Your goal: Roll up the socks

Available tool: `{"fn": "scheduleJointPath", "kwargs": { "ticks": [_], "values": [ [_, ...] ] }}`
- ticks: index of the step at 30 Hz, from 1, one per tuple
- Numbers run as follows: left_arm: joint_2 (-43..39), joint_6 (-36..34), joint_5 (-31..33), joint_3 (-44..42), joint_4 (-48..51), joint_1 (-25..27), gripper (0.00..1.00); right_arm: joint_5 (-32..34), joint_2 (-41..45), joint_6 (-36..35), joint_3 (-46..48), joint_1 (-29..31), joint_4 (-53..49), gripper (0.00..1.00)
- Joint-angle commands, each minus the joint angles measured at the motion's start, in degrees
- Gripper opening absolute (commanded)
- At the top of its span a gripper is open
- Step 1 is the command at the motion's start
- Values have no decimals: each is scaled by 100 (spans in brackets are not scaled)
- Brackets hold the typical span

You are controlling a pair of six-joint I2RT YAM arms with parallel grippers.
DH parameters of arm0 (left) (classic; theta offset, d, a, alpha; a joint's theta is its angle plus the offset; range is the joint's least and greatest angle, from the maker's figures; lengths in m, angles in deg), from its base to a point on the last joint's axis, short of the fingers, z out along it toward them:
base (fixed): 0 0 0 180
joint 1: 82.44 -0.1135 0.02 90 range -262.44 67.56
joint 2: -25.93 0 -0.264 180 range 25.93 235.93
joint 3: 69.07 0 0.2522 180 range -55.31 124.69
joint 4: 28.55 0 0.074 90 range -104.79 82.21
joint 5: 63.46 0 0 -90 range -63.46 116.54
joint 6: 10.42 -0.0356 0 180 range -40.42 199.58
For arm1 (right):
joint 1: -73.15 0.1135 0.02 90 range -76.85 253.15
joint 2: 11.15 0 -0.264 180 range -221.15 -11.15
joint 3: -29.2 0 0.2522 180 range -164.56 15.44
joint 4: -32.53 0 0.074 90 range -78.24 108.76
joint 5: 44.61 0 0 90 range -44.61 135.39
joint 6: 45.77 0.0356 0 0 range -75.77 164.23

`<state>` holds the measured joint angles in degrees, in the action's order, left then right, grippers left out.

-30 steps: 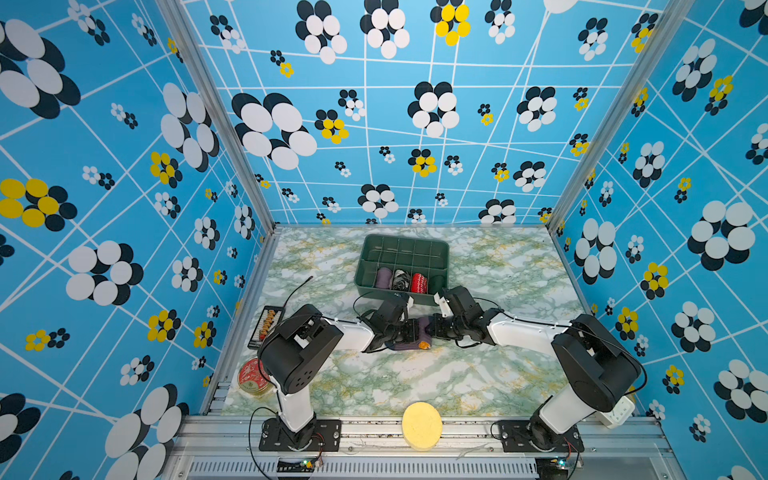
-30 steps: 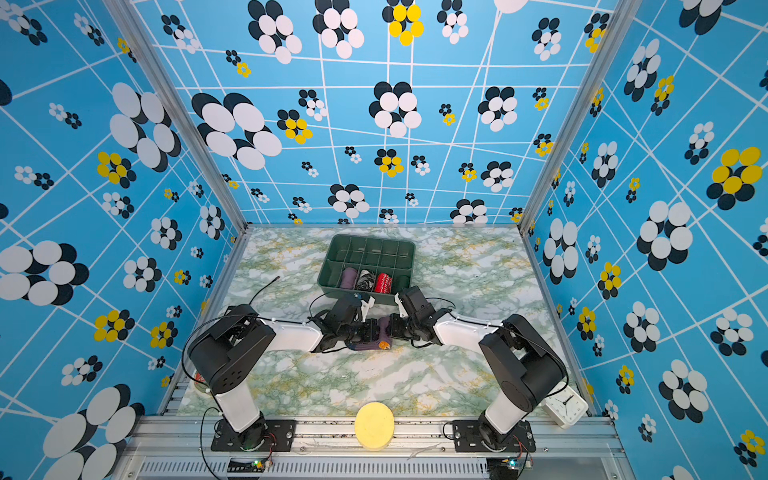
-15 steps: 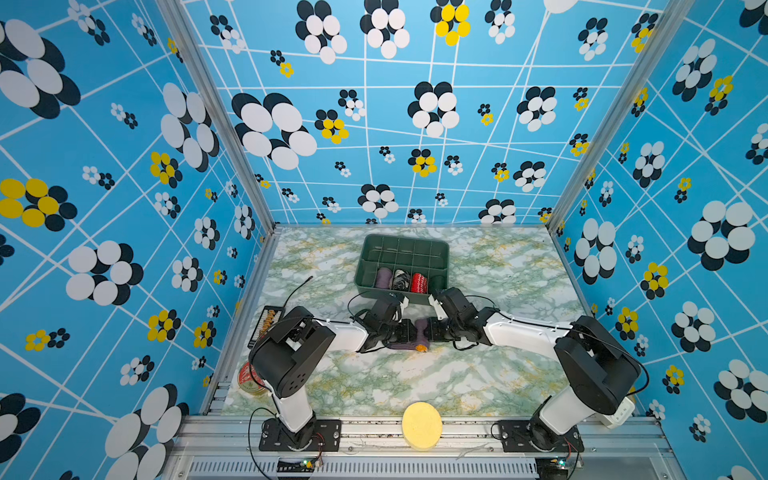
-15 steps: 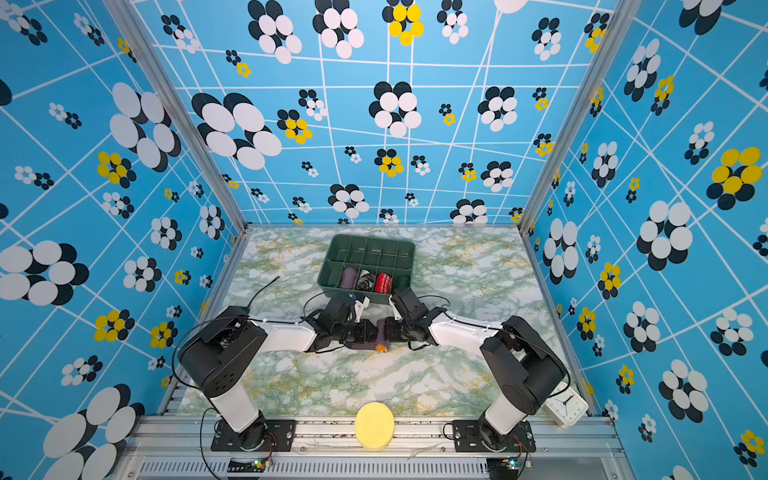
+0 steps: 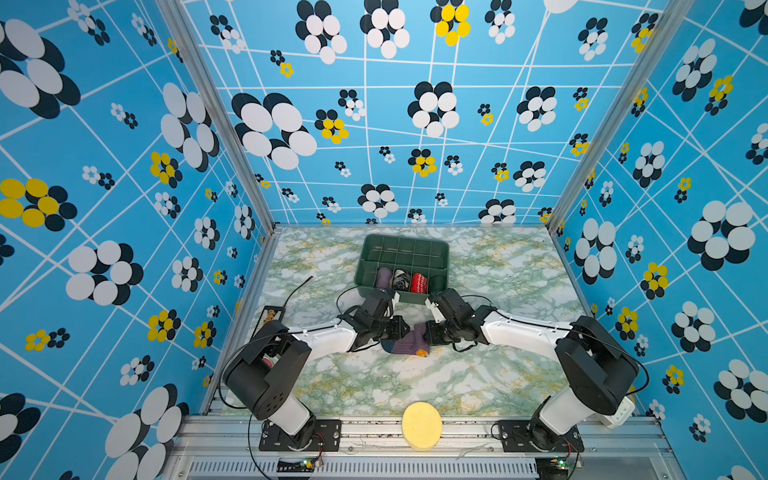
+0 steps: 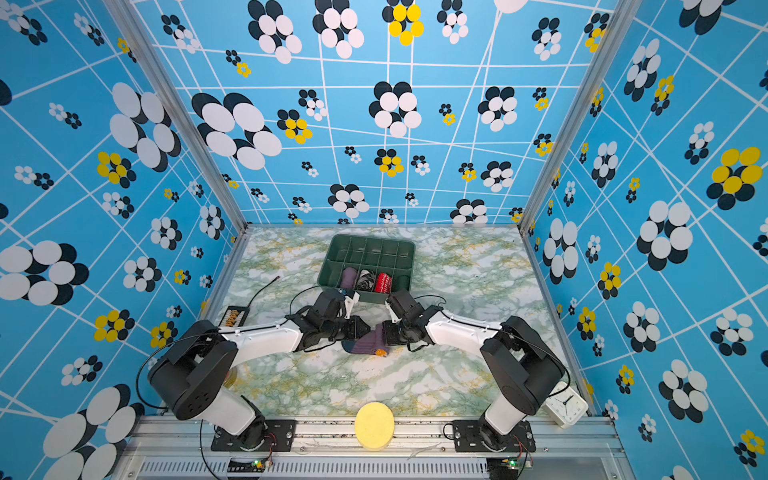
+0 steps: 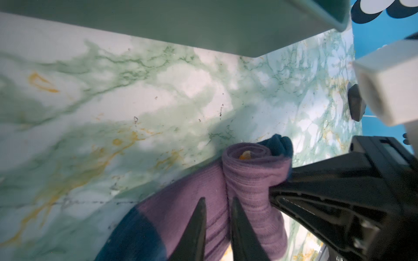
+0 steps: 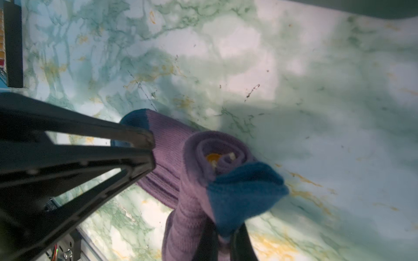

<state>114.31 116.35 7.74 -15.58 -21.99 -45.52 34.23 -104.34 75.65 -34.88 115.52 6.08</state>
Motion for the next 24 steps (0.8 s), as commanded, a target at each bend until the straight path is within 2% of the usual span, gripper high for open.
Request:
{"fn": "scheduleJointPath", "kwargs": {
  "ticks": [1,6,13,18,24],
  "values": [
    [-368,-57,214,-271,324,91,19,165,-147,-205,-153,36,-559,0],
    [-511,57,320,-569,239,272,15,158,-187,-250,-248,51,-641,0],
    [-81,122,537,-601,-87,507,11,115,-244,-297,-330,90,-705,0],
    [125,156,1157,-774,-237,508,5,155,-239,-531,-474,95,-954,0],
    [306,222,1115,-963,-405,394,4,365,-396,-913,-868,96,-1501,0]
  ]
}}
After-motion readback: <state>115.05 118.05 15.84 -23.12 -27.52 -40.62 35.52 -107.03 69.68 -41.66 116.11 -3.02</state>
